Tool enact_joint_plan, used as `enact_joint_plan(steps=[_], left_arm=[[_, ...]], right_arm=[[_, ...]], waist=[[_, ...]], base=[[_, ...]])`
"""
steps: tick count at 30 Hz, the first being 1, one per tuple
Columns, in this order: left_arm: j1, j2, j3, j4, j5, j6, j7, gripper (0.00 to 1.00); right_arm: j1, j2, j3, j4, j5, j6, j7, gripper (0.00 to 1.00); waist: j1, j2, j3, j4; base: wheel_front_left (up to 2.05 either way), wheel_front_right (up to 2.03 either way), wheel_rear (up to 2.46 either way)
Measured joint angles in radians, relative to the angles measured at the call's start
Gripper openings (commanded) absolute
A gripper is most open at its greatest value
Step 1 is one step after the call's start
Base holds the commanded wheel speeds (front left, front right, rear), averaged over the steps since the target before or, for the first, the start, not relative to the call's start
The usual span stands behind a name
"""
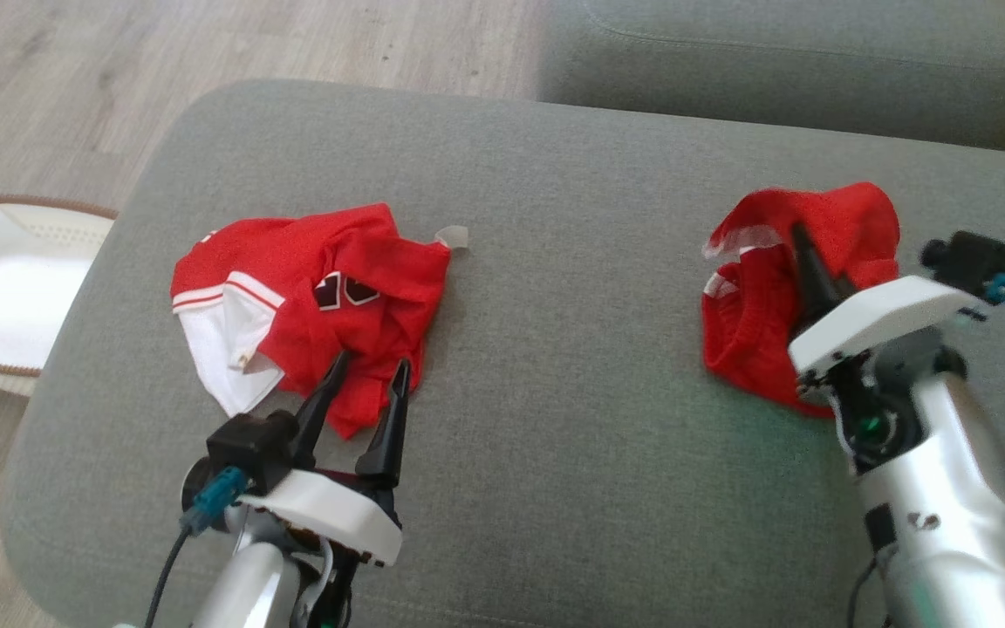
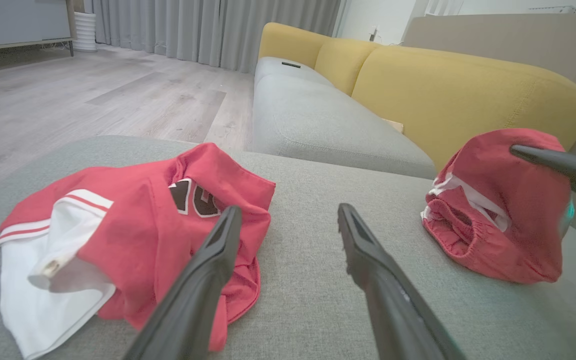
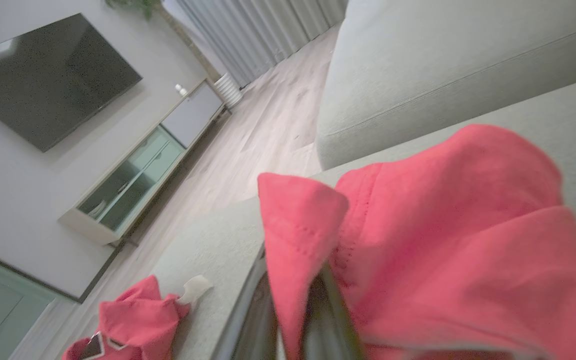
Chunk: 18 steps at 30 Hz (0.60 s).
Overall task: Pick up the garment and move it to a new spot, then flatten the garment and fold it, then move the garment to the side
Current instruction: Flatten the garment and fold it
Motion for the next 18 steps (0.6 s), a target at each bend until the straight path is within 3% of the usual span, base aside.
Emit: enact_joint_plan(steps=[6,15,16,17,18], left_arm=[[0.000,0.000,0.002,-0.002,0.000,-0.007,0.000,1.00],[-0.002,0.000,0.002,-0.011,0.000,-0.006,0.000,1.00],[-0.002,0.000,0.002,-0.011,-0.002,-0.005,0.000,1.00],[-0.003,0.000,0.002,-0.011,-0.002,-0.004,0.000,1.00],[-0.003,0.000,0.002,-0.012,-0.002,0.001,0.000,1.00]], right_arm=[[0.044,0.000,0.099,-0.021,0.020,0.000,0.008,0.00],[0.058,-0.001,0.212,0.094,0.001,0.000,0.008,0.02],[0.058,-0.001,0.227,0.112,-0.007,0.000,0.008,0.63],[0.057,0.000,0.240,0.132,-0.015,0.000,0.014,1.00],[0.057,0.000,0.257,0.150,-0.024,0.000,0.020,1.00]], waist=[[0.0000,0.0000,0.015,0.020],[0.0001,0.0000,0.047,0.019],[0.0001,0.0000,0.049,0.016],[0.0000,0.0000,0.050,0.012],[0.0001,0.0000,0.051,0.008]], base=[[0.00,0.00,0.00],[0.00,0.00,0.00],[0.00,0.00,0.00],[0.00,0.00,0.00],[0.00,0.00,0.00]])
